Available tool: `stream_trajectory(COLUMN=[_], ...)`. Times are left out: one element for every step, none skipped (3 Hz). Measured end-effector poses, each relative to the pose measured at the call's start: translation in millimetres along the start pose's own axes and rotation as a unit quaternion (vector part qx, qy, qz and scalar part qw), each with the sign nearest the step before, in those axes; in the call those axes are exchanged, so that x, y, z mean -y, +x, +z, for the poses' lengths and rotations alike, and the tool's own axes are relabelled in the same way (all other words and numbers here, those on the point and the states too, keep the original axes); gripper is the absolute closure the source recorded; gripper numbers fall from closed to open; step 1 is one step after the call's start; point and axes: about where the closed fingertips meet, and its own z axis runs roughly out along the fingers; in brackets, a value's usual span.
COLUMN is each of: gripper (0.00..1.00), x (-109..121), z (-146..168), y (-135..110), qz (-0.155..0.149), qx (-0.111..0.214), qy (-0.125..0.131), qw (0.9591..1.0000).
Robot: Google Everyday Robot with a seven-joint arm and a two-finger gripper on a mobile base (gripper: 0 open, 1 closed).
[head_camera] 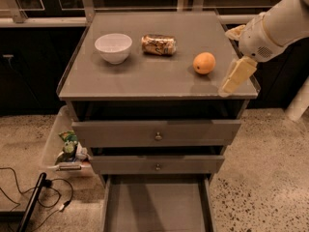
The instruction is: Place orange into bottom drawer
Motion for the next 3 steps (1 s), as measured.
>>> stream_trajectory(gripper=[0.0,0.0,0.0], x=[25.2,48.1,66.3], z=[26.7,46.1,63.6], y=[20.2,27.3,27.9], qz=[0.039,0.057,0.066], qx=[0.022,0.051,0.078], qy=[0.009,0.018,0.02], qw=[0.999,0.9969,0.9946])
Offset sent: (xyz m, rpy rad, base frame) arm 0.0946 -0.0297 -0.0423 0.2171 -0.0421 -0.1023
